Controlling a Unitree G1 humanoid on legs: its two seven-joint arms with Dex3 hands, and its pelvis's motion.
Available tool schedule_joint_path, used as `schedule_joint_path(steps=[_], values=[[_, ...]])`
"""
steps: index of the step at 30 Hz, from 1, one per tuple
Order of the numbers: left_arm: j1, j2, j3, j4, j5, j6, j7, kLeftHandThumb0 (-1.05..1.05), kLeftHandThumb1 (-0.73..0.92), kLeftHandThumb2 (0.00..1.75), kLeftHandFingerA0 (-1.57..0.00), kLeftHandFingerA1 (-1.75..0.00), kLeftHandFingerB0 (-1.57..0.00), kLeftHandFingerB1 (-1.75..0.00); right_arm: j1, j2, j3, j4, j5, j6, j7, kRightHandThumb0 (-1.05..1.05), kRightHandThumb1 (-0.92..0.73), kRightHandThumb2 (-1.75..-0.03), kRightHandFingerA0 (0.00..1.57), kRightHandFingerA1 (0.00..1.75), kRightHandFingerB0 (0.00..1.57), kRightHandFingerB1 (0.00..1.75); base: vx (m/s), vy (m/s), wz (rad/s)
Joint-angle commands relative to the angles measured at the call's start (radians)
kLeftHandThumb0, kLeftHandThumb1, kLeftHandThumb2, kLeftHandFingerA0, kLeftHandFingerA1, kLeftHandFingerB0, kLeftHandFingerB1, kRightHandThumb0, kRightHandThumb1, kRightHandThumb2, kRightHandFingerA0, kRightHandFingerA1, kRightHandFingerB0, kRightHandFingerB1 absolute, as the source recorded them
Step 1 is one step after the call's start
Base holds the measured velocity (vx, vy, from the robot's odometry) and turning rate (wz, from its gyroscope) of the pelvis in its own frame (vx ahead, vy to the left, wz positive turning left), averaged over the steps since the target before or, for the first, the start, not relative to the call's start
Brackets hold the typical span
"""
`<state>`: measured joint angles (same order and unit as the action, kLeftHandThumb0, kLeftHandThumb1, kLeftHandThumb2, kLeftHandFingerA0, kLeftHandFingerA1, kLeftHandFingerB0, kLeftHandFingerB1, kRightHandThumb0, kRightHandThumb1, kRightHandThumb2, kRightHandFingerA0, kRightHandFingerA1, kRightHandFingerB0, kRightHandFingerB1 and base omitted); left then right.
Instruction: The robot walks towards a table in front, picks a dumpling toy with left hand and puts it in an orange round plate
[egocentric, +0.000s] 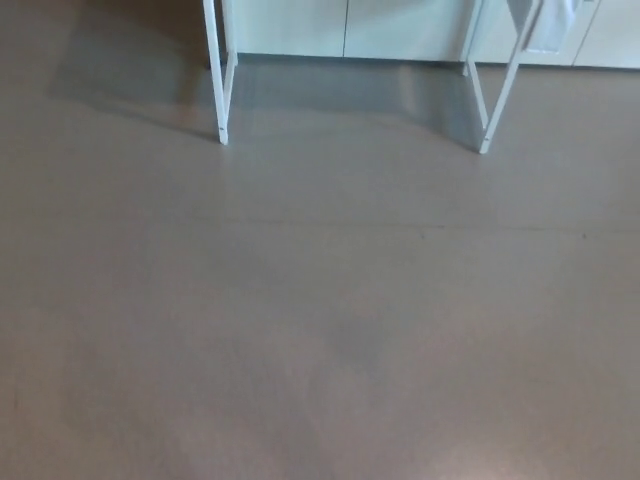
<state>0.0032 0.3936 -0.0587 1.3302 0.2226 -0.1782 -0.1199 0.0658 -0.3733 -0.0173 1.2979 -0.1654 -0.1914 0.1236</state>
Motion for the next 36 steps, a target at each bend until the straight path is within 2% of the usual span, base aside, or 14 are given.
schedule_joint_path(steps=[1, 4, 5, 6, 7, 9, 16, 19, 28, 30, 32, 33, 34, 36], values=[[0.008, 0.001, 0.01, 0.0, -0.007, -0.017, -0.015, -0.28, 0.54, 0.56, -0.73, -0.52, -0.43, -0.37, -0.002, -0.02, 0.004, -0.001, -0.004, -0.011, -0.003, -0.27, -0.57, -0.57, 0.72, 0.49, 0.49, 0.38, 0.24, -0.027, 0.13], [0.01, 0.001, 0.007, -0.002, 0.0, -0.021, -0.012, -0.28, 0.55, 0.56, -0.7, -0.53, -0.44, -0.38, -0.001, -0.019, 0.006, -0.002, -0.003, -0.012, -0.006, -0.28, -0.6, -0.58, 0.75, 0.5, 0.51, 0.39, 0.27, -0.083, 0.13], [0.011, 0.003, 0.004, -0.004, 0.004, -0.023, -0.012, -0.29, 0.56, 0.56, -0.72, -0.53, -0.44, -0.38, -0.003, -0.018, 0.007, 0.002, -0.004, -0.01, -0.007, -0.37, -0.49, -0.76, 0.7, 0.61, 0.45, 0.49, 0.17, -0.147, 0.08], [0.012, 0.005, 0.0, -0.006, 0.008, -0.027, -0.013, -0.29, 0.56, 0.56, -0.72, -0.53, -0.44, -0.38, -0.005, -0.018, 0.008, 0.007, -0.005, -0.008, -0.009, -0.37, -0.49, -0.76, 0.7, 0.61, 0.45, 0.49, 0.25, -0.169, 0.18], [0.011, 0.006, 0.0, -0.007, 0.006, -0.026, -0.019, -0.28, 0.56, 0.56, -0.68, -0.52, -0.44, -0.38, -0.004, -0.017, 0.005, 0.007, -0.002, -0.01, -0.007, -0.28, -0.59, -0.58, 0.75, 0.5, 0.51, 0.39, 0.32, -0.204, 0.13], [0.01, 0.005, -0.004, -0.005, 0.011, -0.025, -0.014, -0.28, 0.59, 0.57, -0.66, -0.51, -0.44, -0.38, -0.003, -0.018, 0.008, 0.007, -0.005, -0.014, -0.009, -0.28, -0.55, -0.57, 0.77, 0.52, 0.5, 0.39, 0.48, -0.093, 0.15], [0.013, 0.004, -0.005, -0.002, 0.008, -0.03, -0.011, -0.29, 0.59, 0.57, -0.77, -0.53, -0.45, -0.38, -0.004, -0.018, 0.002, 0.006, 0.004, -0.008, 0.002, -0.27, -0.55, -0.57, 0.75, 0.52, 0.5, 0.39, 0.4, -0.011, 0.13], [0.01, 0.003, -0.004, -0.004, 0.006, -0.029, -0.017, -0.29, 0.54, 0.56, -0.66, -0.51, -0.43, -0.38, -0.013, -0.019, -0.001, 0.006, 0.008, -0.006, 0.005, -0.24, -0.55, -0.57, 0.75, 0.52, 0.49, 0.39, 0.28, 0.048, -0.17], [0.015, 0.004, -0.023, -0.002, 0.025, -0.034, -0.01, -0.3, 0.56, 0.56, -0.65, -0.5, -0.43, -0.38, -0.016, -0.018, -0.001, 0.012, 0.007, -0.006, 0.009, -0.25, -0.59, -0.58, 0.75, 0.51, 0.5, 0.39, 0.43, 0.139, -0.16], [0.02, 0.002, -0.026, -0.003, 0.025, -0.032, -0.009, -0.38, 0.46, 0.68, -0.61, -0.57, -0.39, -0.45, -0.018, -0.017, 0.005, 0.016, -0.001, 0.003, 0.003, -0.25, -0.57, -0.57, 0.75, 0.5, 0.5, 0.39, 0.35, 0.079, 0.07], [0.02, 0.0, -0.025, 0.001, 0.022, -0.031, -0.007, -0.28, 0.55, 0.56, -0.68, -0.51, -0.43, -0.38, -0.018, -0.018, 0.01, 0.017, -0.006, -0.001, -0.001, -0.25, -0.55, -0.56, 0.75, 0.5, 0.49, 0.38, 0.35, 0.024, 0.08], [0.019, -0.001, -0.022, 0.002, 0.017, -0.028, -0.01, -0.28, 0.54, 0.56, -0.71, -0.51, -0.43, -0.38, -0.019, -0.018, 0.013, 0.015, -0.008, 0.003, -0.002, -0.34, -0.45, -0.72, 0.68, 0.59, 0.44, 0.48, 0.36, -0.024, 0.19], [0.019, -0.001, -0.02, 0.002, 0.015, -0.029, -0.014, -0.29, 0.54, 0.56, -0.7, -0.51, -0.42, -0.38, -0.018, -0.019, 0.015, 0.013, -0.008, 0.003, -0.003, -0.27, -0.55, -0.56, 0.74, 0.51, 0.5, 0.39, 0.26, -0.087, 0.18], [0.019, 0.0, -0.023, 0.003, 0.018, -0.033, -0.017, -0.28, 0.55, 0.56, -0.69, -0.51, -0.42, -0.38, -0.016, -0.02, 0.017, 0.008, -0.007, 0.0, -0.003, -0.26, -0.55, -0.56, 0.75, 0.52, 0.5, 0.39, 0.42, -0.117, 0.18]])
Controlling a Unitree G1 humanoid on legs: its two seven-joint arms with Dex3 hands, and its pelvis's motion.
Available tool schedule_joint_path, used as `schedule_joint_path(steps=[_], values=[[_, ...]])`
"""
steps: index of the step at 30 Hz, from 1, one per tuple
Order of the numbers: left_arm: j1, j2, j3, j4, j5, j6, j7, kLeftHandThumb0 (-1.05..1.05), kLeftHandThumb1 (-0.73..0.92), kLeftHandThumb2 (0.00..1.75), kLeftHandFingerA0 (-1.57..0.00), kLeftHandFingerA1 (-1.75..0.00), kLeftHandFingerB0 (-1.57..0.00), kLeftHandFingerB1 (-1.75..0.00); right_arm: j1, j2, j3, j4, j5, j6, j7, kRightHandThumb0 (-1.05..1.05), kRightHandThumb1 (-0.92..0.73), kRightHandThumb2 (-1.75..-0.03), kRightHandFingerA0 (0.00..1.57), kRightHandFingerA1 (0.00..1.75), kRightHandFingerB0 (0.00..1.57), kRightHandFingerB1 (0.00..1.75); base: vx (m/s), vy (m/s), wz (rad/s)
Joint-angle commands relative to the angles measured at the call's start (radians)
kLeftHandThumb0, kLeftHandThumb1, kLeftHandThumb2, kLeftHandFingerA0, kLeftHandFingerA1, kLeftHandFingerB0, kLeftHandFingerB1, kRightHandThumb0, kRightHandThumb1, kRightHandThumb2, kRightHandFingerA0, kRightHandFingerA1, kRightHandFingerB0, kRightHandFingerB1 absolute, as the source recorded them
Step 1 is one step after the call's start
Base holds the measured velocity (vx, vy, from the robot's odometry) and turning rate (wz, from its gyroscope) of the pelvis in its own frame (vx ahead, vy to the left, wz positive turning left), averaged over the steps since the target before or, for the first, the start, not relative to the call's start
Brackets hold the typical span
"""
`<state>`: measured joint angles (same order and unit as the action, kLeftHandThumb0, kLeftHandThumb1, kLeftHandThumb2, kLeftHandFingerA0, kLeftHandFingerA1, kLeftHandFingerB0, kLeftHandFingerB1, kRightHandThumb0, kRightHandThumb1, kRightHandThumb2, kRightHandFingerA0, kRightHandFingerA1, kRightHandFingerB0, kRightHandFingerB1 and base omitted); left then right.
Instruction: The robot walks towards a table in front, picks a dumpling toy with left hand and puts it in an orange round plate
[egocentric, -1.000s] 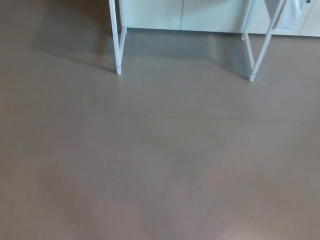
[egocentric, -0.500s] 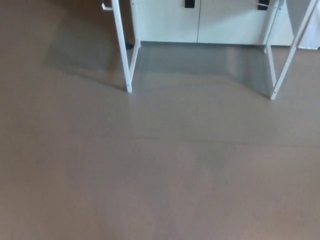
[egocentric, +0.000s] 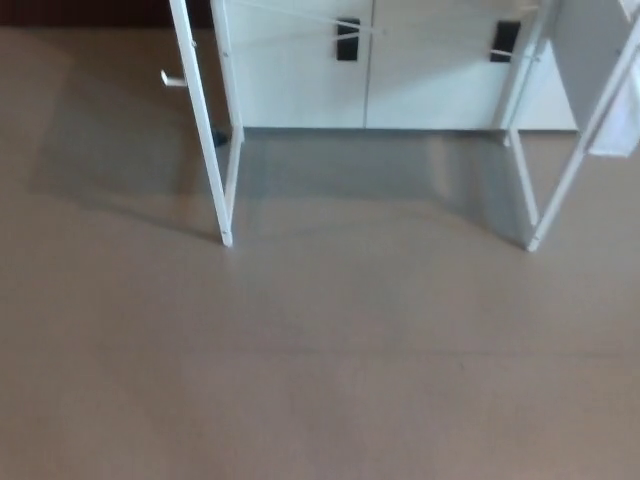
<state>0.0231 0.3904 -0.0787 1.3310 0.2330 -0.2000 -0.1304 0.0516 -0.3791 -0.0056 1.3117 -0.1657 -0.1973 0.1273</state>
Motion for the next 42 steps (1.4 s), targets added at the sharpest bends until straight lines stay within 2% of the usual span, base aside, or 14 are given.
schedule_joint_path(steps=[1, 2, 10, 11, 19, 20, 23, 24, 26, 27, 30, 31, 32, 42], values=[[-0.001, 0.004, -0.006, 0.003, 0.011, -0.014, -0.006, -0.28, 0.55, 0.56, -0.69, -0.51, -0.42, -0.38, -0.001, -0.014, 0.005, -0.009, -0.006, 0.006, -0.006, -0.26, -0.55, -0.56, 0.75, 0.52, 0.5, 0.39, 0.5, -0.173, 0.27], [-0.002, 0.003, -0.009, 0.004, 0.015, -0.01, -0.001, -0.29, 0.55, 0.56, -0.65, -0.5, -0.41, -0.37, 0.0, -0.015, 0.005, -0.011, -0.006, 0.004, -0.005, -0.28, -0.58, -0.58, 0.76, 0.52, 0.51, 0.4, 0.47, -0.254, 1.03], [-0.005, 0.004, -0.008, 0.001, 0.007, -0.003, -0.006, -0.29, 0.53, 0.55, -0.68, -0.52, -0.42, -0.37, 0.0, -0.015, 0.007, -0.008, -0.004, 0.004, -0.003, -0.27, -0.55, -0.56, 0.76, 0.52, 0.5, 0.39, 0.34, -0.095, 0.21], [-0.004, 0.005, -0.012, 0.001, 0.011, -0.008, -0.002, -0.29, 0.56, 0.56, -0.69, -0.52, -0.43, -0.38, -0.004, -0.014, 0.005, -0.006, -0.001, 0.007, -0.002, -0.27, -0.61, -0.59, 0.76, 0.52, 0.51, 0.39, 0.37, 0.002, -0.12], [-0.002, 0.005, -0.018, 0.001, 0.013, -0.013, 0.002, -0.3, 0.56, 0.56, -0.68, -0.51, -0.43, -0.37, -0.007, -0.012, -0.003, 0.002, 0.0, 0.008, 0.003, -0.26, -0.53, -0.56, 0.75, 0.51, 0.51, 0.39, 0.44, 0.134, -0.18], [-0.002, 0.006, -0.019, 0.0, 0.013, -0.015, -0.002, -0.38, 0.48, 0.69, -0.59, -0.57, -0.39, -0.46, -0.008, -0.013, -0.001, 0.003, -0.002, 0.008, 0.003, -0.27, -0.52, -0.56, 0.74, 0.51, 0.5, 0.39, 0.46, 0.197, -0.46], [-0.002, 0.006, -0.02, 0.003, 0.013, -0.015, -0.002, -0.3, 0.56, 0.56, -0.66, -0.51, -0.44, -0.38, -0.006, -0.014, 0.004, 0.003, -0.006, 0.0, 0.002, -0.27, -0.52, -0.56, 0.75, 0.53, 0.51, 0.39, 0.46, 0.187, -0.04], [-0.002, 0.006, -0.018, 0.001, 0.01, -0.014, -0.006, -0.38, 0.48, 0.7, -0.61, -0.58, -0.4, -0.46, -0.007, -0.014, 0.005, 0.003, -0.007, 0.001, 0.003, -0.26, -0.53, -0.56, 0.77, 0.53, 0.5, 0.4, 0.35, 0.094, 0.1], [-0.002, 0.006, -0.021, 0.0, 0.013, -0.013, -0.004, -0.38, 0.47, 0.7, -0.61, -0.58, -0.4, -0.46, -0.007, -0.014, -0.002, 0.002, 0.001, 0.004, 0.011, -0.26, -0.53, -0.56, 0.76, 0.52, 0.5, 0.4, 0.35, 0.022, 0.1], [-0.002, 0.006, -0.018, -0.004, 0.009, -0.014, -0.008, -0.3, 0.55, 0.56, -0.67, -0.52, -0.43, -0.38, -0.007, -0.014, -0.005, 0.003, 0.003, 0.005, 0.014, -0.25, -0.52, -0.56, 0.75, 0.52, 0.49, 0.39, 0.36, 0.01, 0.11], [0.0, 0.005, -0.022, -0.002, 0.012, -0.013, -0.009, -0.38, 0.47, 0.69, -0.6, -0.58, -0.39, -0.46, -0.006, -0.015, -0.009, 0.003, 0.007, 0.006, 0.018, -0.25, -0.56, -0.57, 0.76, 0.52, 0.5, 0.4, 0.36, -0.072, 0.21], [-0.001, 0.005, -0.025, -0.002, 0.014, -0.011, -0.008, -0.3, 0.55, 0.56, -0.65, -0.52, -0.42, -0.38, -0.005, -0.016, -0.005, 0.0, 0.002, 0.004, 0.015, -0.26, -0.57, -0.57, 0.76, 0.54, 0.51, 0.4, 0.42, -0.131, 0.27], [-0.001, 0.004, -0.022, -0.002, 0.011, -0.009, -0.011, -0.37, 0.49, 0.69, -0.56, -0.57, -0.38, -0.45, -0.005, -0.017, 0.001, -0.004, -0.004, 0.006, 0.012, -0.27, -0.59, -0.59, 0.75, 0.52, 0.51, 0.4, 0.46, -0.199, 0.08], [0.0, 0.001, -0.015, 0.004, 0.006, -0.001, -0.015, -0.37, 0.49, 0.69, -0.58, -0.57, -0.38, -0.45, -0.007, -0.016, 0.007, 0.002, -0.008, 0.01, 0.008, -0.25, -0.57, -0.57, 0.78, 0.52, 0.5, 0.39, 0.31, -0.098, 0.11]])
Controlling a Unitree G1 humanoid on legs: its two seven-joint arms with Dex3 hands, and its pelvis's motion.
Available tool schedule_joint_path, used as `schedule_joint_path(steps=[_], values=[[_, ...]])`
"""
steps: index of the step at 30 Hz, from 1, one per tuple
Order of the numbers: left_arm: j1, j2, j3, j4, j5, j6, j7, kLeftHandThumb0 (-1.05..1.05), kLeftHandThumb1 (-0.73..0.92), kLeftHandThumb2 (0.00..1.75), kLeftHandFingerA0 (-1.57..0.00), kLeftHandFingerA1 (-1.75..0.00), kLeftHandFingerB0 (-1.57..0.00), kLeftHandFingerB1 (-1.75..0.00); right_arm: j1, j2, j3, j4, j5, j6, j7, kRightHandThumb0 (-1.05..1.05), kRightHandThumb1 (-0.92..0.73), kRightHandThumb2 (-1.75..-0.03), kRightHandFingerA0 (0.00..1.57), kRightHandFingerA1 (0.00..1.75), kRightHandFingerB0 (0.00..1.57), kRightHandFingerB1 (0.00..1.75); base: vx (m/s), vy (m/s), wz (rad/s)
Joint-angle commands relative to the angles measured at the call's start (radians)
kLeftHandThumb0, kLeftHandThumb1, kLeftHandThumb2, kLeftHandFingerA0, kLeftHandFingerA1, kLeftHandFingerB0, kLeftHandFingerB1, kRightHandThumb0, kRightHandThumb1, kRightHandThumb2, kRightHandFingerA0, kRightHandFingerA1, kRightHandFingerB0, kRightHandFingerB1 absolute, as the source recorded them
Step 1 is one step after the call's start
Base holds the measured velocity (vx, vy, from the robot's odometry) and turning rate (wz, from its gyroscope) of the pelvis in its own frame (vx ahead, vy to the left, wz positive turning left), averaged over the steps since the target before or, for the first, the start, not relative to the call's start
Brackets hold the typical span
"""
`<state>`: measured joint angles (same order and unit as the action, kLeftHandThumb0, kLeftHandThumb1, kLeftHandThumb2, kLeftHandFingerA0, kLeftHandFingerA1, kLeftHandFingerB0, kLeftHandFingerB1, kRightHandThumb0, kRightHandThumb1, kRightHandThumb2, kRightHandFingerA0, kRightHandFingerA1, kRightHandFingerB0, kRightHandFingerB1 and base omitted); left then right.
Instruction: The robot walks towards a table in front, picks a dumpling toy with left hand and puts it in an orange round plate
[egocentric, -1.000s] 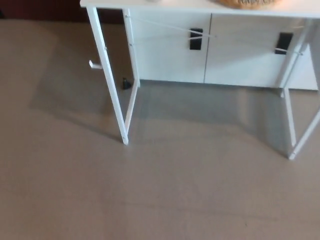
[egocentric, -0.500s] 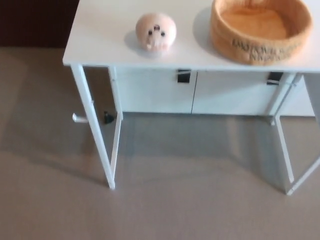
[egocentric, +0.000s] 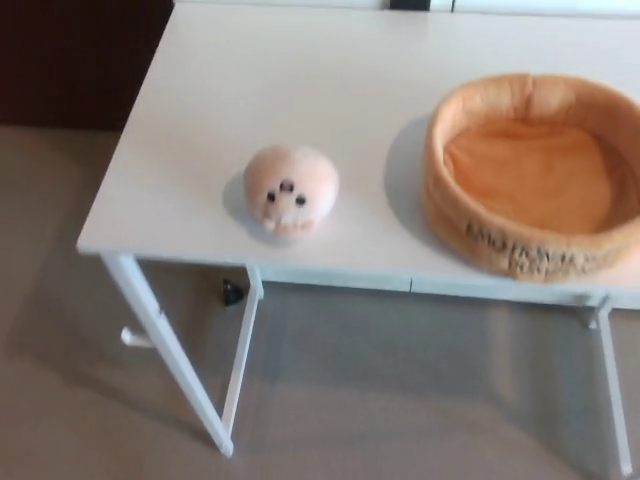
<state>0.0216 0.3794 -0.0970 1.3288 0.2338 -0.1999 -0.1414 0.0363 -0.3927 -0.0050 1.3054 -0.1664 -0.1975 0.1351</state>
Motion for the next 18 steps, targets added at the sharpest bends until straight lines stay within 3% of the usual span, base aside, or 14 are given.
schedule_joint_path(steps=[1, 2, 3, 7, 8, 10, 12, 13, 18], values=[[0.002, 0.013, -0.001, 0.006, 0.009, -0.004, -0.003, -0.37, 0.5, 0.7, -0.6, -0.57, -0.38, -0.45, 0.01, -0.003, 0.008, 0.007, -0.009, 0.008, -0.002, -0.26, -0.56, -0.57, 0.77, 0.52, 0.5, 0.39, 0.25, 0.028, -0.17], [0.002, 0.014, -0.006, 0.005, 0.015, -0.008, 0.0, -0.37, 0.5, 0.7, -0.6, -0.57, -0.38, -0.45, 0.011, -0.003, 0.01, 0.005, -0.011, 0.006, -0.005, -0.26, -0.56, -0.57, 0.77, 0.52, 0.5, 0.39, 0.25, 0.046, -0.23], [0.003, 0.015, -0.009, 0.004, 0.017, -0.011, 0.002, -0.29, 0.58, 0.57, -0.66, -0.51, -0.42, -0.38, 0.011, -0.003, 0.01, 0.006, -0.011, 0.005, -0.005, -0.26, -0.56, -0.57, 0.77, 0.51, 0.5, 0.39, 0.19, 0.093, -0.17], [0.002, 0.017, -0.01, 0.0, 0.014, -0.012, -0.003, -0.29, 0.57, 0.57, -0.66, -0.52, -0.42, -0.38, 0.009, 0.0, -0.001, 0.009, 0.002, 0.008, 0.003, -0.25, -0.57, -0.57, 0.78, 0.53, 0.51, 0.4, 0.28, 0.13, 0.19], [0.002, 0.016, -0.009, 0.0, 0.013, -0.01, -0.003, -0.37, 0.49, 0.69, -0.58, -0.57, -0.38, -0.45, -0.02, 0.01, -0.001, 0.015, 0.0, 0.03, -0.001, -0.28, -0.57, -0.57, 0.78, 0.57, 0.51, 0.4, 0.22, 0.152, -0.41], [0.003, 0.017, -0.008, -0.002, 0.01, -0.013, -0.006, -0.37, 0.5, 0.7, -0.59, -0.58, -0.39, -0.46, -0.074, 0.027, 0.005, 0.024, -0.007, 0.071, -0.012, -0.28, -0.57, -0.57, 0.77, 0.57, 0.51, 0.4, 0.22, 0.139, -0.03], [0.004, 0.016, -0.01, -0.001, 0.012, -0.016, -0.004, -0.36, 0.51, 0.7, -0.59, -0.58, -0.39, -0.46, -0.078, 0.029, 0.007, 0.028, -0.01, 0.07, -0.014, -0.27, -0.59, -0.58, 0.76, 0.57, 0.5, 0.4, 0.17, 0.07, 0.05], [0.004, 0.017, -0.013, -0.001, 0.015, -0.018, 0.0, -0.29, 0.6, 0.57, -0.66, -0.52, -0.43, -0.38, -0.079, 0.03, 0.006, 0.03, -0.009, 0.072, -0.015, -0.28, -0.59, -0.58, 0.75, 0.55, 0.5, 0.4, 0.14, -0.008, 0.16], [0.002, 0.017, -0.013, -0.003, 0.013, -0.008, -0.002, -0.28, 0.58, 0.57, -0.65, -0.51, -0.42, -0.38, -0.081, 0.03, 0.006, 0.032, -0.01, 0.078, -0.015, -0.28, -0.57, -0.57, 0.76, 0.55, 0.5, 0.4, 0.11, -0.097, 0.15]])
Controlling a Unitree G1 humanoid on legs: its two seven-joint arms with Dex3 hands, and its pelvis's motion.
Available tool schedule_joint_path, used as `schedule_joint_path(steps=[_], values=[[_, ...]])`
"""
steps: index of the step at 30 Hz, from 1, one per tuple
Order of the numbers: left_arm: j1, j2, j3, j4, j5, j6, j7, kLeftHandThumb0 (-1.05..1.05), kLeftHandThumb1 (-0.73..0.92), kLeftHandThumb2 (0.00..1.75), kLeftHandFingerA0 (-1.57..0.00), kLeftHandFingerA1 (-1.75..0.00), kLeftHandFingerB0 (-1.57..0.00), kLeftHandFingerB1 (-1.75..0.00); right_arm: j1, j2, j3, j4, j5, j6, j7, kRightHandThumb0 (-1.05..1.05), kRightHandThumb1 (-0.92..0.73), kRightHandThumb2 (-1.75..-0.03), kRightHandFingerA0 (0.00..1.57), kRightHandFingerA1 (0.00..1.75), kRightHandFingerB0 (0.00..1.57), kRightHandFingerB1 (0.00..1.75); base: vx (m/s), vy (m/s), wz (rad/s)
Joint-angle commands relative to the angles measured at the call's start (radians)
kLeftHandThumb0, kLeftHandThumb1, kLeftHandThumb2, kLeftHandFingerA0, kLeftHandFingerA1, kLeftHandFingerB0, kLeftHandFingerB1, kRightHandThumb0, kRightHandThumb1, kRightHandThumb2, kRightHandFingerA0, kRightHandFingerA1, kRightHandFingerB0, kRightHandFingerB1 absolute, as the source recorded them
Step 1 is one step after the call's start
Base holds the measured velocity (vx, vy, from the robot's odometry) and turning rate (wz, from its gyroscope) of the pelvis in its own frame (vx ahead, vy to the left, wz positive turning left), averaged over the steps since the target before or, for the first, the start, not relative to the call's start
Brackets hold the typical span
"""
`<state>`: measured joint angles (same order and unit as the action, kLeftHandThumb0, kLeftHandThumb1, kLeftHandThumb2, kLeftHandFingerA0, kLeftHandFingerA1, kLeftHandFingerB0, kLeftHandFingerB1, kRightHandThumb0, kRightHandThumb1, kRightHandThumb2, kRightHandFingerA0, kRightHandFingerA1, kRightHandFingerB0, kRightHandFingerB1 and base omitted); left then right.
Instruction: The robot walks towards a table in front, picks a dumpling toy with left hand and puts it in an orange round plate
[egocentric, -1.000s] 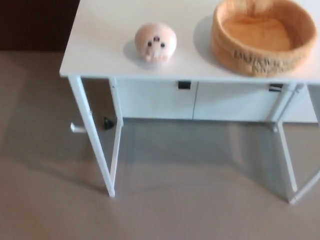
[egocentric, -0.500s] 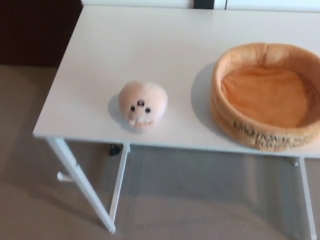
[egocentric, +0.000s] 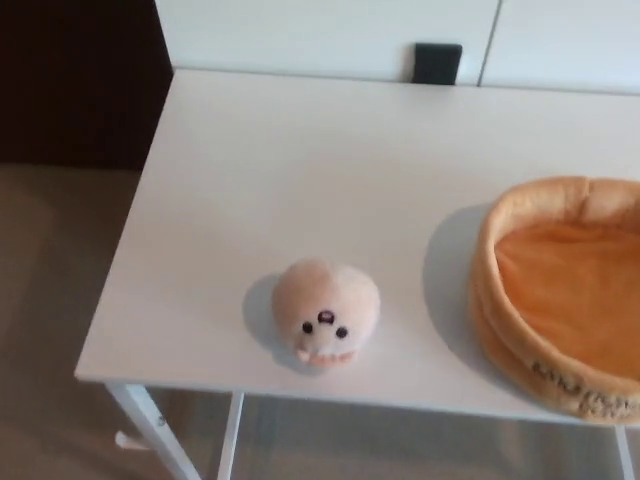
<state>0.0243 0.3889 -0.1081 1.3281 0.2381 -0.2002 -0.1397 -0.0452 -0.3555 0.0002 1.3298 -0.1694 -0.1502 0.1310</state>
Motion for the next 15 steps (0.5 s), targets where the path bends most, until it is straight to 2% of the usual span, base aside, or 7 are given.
schedule_joint_path(steps=[1, 2, 3, 6, 13, 14, 15], values=[[0.0, 0.007, -0.003, 0.0, 0.01, -0.005, -0.002, -0.36, 0.5, 0.69, -0.57, -0.56, -0.38, -0.45, 0.001, -0.006, -0.004, 0.007, -0.002, 0.028, -0.008, -0.27, -0.59, -0.58, 0.76, 0.57, 0.51, 0.4, 0.04, -0.204, 0.17], [0.001, 0.007, -0.003, 0.001, 0.011, -0.004, -0.001, -0.36, 0.5, 0.69, -0.57, -0.56, -0.38, -0.45, 0.001, -0.006, -0.005, 0.006, 0.0, 0.027, -0.007, -0.27, -0.59, -0.58, 0.76, 0.57, 0.51, 0.4, 0.16, -0.268, 0.15], [0.002, 0.007, -0.003, 0.002, 0.011, -0.011, -0.001, -0.29, 0.58, 0.56, -0.64, -0.51, -0.42, -0.38, 0.0, -0.006, -0.003, 0.005, -0.003, 0.029, -0.007, -0.27, -0.58, -0.57, 0.76, 0.56, 0.49, 0.4, 0.11, -0.415, 0.02], [0.012, 0.007, -0.007, 0.002, 0.015, -0.02, 0.002, -0.29, 0.59, 0.57, -0.64, -0.51, -0.42, -0.38, 0.005, -0.007, 0.008, 0.005, -0.014, 0.027, -0.01, -0.28, -0.6, -0.58, 0.76, 0.54, 0.49, 0.4, 0.1, -0.287, -0.02], [0.023, 0.009, -0.009, 0.002, 0.015, -0.016, -0.004, -0.34, 0.58, 0.56, -0.66, -0.52, -0.42, -0.38, 0.008, -0.008, 0.023, 0.007, -0.024, 0.027, -0.015, -0.28, -0.58, -0.57, 0.77, 0.52, 0.48, 0.39, 0.04, -0.016, -0.02], [0.024, 0.01, -0.008, -0.001, 0.014, -0.016, -0.006, -0.43, 0.48, 0.74, -0.65, -0.61, -0.38, -0.48, 0.008, -0.009, 0.023, 0.004, -0.023, 0.028, -0.013, -0.28, -0.59, -0.57, 0.75, 0.54, 0.48, 0.39, 0.04, 0.104, -0.08], [0.025, 0.011, -0.005, -0.003, 0.012, -0.021, -0.011, -0.37, 0.6, 0.57, -0.72, -0.54, -0.4, -0.38, 0.008, -0.01, 0.025, 0.001, -0.023, 0.027, -0.01, -0.28, -0.59, -0.58, 0.76, 0.54, 0.48, 0.39, 0.05, 0.112, -0.06]])
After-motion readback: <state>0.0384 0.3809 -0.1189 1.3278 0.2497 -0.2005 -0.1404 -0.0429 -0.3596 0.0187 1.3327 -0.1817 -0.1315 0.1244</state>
